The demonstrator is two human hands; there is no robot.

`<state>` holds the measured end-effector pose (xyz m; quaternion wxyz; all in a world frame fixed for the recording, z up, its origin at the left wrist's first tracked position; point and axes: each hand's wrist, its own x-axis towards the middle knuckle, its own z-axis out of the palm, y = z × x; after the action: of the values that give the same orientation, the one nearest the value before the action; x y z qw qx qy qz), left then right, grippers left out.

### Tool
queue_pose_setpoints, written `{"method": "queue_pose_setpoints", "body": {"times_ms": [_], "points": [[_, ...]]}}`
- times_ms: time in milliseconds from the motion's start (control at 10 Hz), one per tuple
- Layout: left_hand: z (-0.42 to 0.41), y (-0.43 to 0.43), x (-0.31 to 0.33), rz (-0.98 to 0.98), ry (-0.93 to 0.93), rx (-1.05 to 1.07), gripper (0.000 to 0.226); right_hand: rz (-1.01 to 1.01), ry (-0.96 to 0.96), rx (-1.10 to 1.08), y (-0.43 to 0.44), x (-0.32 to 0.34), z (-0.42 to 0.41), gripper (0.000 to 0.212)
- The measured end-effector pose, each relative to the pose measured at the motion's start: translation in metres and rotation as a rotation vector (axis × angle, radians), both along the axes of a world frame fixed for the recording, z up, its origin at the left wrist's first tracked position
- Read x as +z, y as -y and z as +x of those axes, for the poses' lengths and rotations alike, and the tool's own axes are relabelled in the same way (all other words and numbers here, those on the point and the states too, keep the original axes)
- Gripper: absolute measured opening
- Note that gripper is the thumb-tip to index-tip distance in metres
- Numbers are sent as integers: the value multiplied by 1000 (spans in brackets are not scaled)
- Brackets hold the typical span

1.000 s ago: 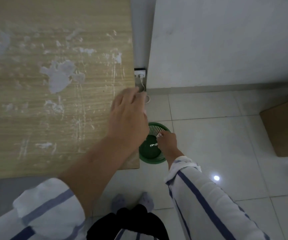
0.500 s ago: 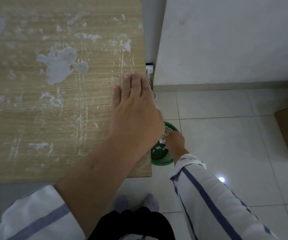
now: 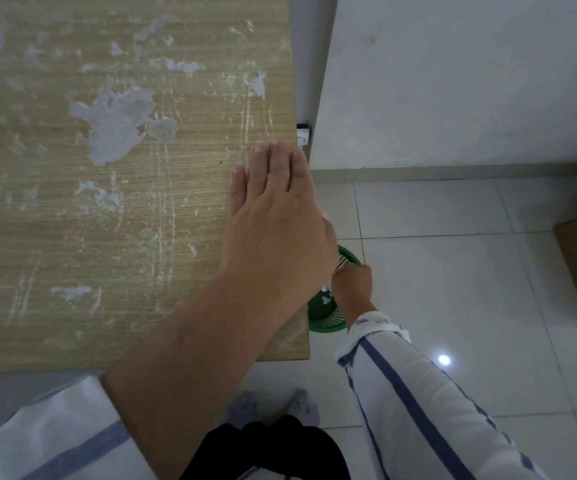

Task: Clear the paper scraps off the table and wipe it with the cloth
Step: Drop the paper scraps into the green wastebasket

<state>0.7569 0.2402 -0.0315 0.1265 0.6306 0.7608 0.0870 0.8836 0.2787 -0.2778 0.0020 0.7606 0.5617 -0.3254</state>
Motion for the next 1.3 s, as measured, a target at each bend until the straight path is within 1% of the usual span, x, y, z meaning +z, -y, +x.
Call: {"method": "queue_pose_setpoints", "body": {"times_ms": [100, 200, 300, 400, 500, 600, 700, 800, 900, 1000, 1100, 1200, 1300], "points": [[0, 1, 0, 0, -2, -4, 71, -1, -52, -52, 1, -3, 3, 25], [0, 1, 0, 3, 4, -4, 71, -15, -77, -40, -1, 1, 5, 26], [0, 1, 0, 11, 10, -3, 70, -20, -59, -63, 4, 5, 3, 27], [0, 1, 0, 13, 12, -2, 70, -68, 1, 9, 6, -1, 6, 35], [0, 1, 0, 15, 15, 1, 70, -75, 19, -7, 5, -3, 7, 36], [0, 1, -1, 14, 17, 1, 70, 29, -9, -31, 0, 1, 5, 27], [1, 1, -1, 14, 15, 0, 69, -18, -56, -53, -2, 2, 6, 16], [1, 1, -1, 14, 10, -1, 69, -15, -153, -47, -3, 0, 3, 13], [1, 1, -1, 11, 5, -1, 69, -36, -218, -45, 0, 0, 0, 16], [1, 1, 1, 2, 0, -2, 69, -13, -253, -67, 7, 7, -3, 22], [2, 2, 3, -13, -3, -6, 69, -21, -271, -98, 17, 13, -3, 28], [2, 2, 4, -23, 7, -4, 69, -76, -298, -122, 28, 18, 0, 32], [2, 2, 6, -30, 18, -3, 69, -105, -282, -115, 37, 23, 2, 38]]}}
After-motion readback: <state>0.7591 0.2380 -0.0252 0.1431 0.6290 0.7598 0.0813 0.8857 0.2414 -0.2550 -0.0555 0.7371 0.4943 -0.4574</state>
